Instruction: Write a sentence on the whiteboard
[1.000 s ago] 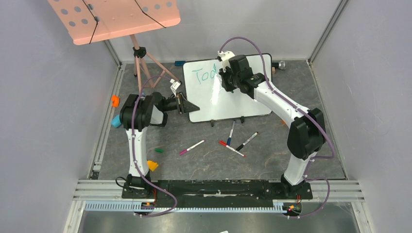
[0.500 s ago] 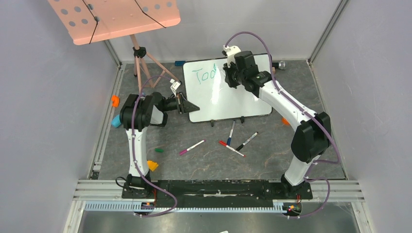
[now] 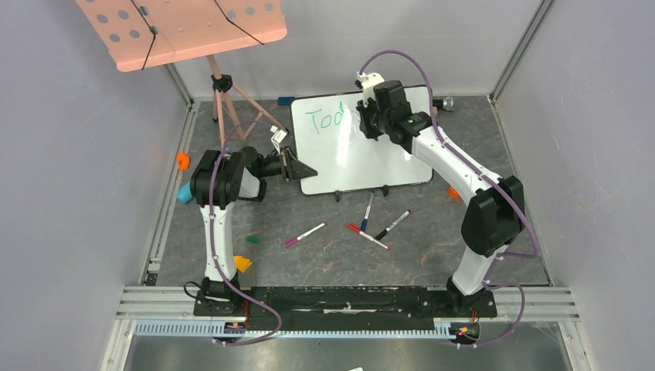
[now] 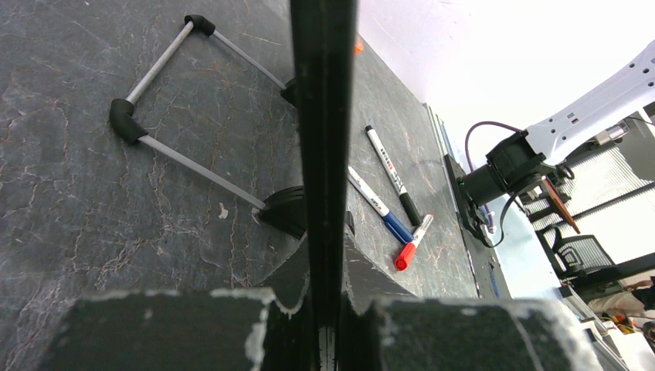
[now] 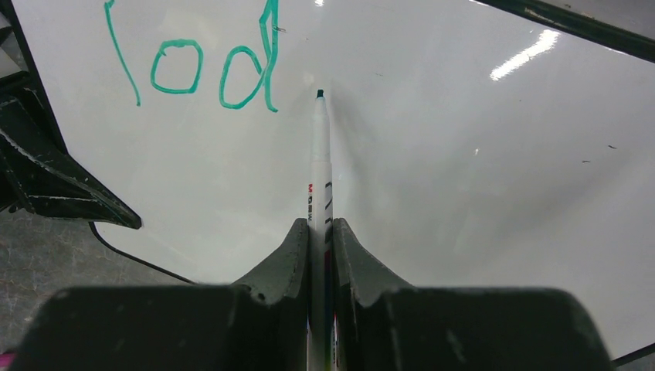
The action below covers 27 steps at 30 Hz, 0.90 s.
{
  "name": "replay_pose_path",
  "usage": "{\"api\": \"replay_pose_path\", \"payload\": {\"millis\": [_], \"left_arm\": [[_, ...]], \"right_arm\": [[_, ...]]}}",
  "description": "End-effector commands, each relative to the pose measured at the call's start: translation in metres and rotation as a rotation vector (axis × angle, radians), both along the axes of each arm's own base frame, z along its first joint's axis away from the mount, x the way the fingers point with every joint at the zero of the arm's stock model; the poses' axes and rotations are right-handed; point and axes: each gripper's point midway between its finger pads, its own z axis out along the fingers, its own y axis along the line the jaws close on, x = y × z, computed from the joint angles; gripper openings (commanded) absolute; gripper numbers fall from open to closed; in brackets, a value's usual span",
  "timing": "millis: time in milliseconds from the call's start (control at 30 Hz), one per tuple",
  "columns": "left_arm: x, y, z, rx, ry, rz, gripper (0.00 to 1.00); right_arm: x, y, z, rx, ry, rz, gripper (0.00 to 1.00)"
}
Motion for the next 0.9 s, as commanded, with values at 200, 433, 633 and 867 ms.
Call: {"api": "replay_pose_path", "payload": {"millis": [200, 433, 633, 867], "left_arm": [[-0.002, -0.006, 0.000, 0.002, -0.097, -0.021, 0.02], [-0.002, -0.006, 0.000, 0.002, -0.096, -0.022, 0.02], [-0.002, -0.006, 0.000, 0.002, -0.097, -0.021, 0.02], [-0.002, -0.006, 0.000, 0.002, -0.096, -0.021, 0.02]], "right_arm": [[0.017, 0.000, 0.013, 0.022, -0.026, -0.016, 0.00], [0.022, 0.004, 0.011, 0.023, -0.019, -0.011, 0.00], [0.015, 0.012, 0.006, 0.043, 0.012, 0.038, 0.00], [0.001, 0.012, -0.009, 0.037, 0.056, 0.074, 0.00]]}}
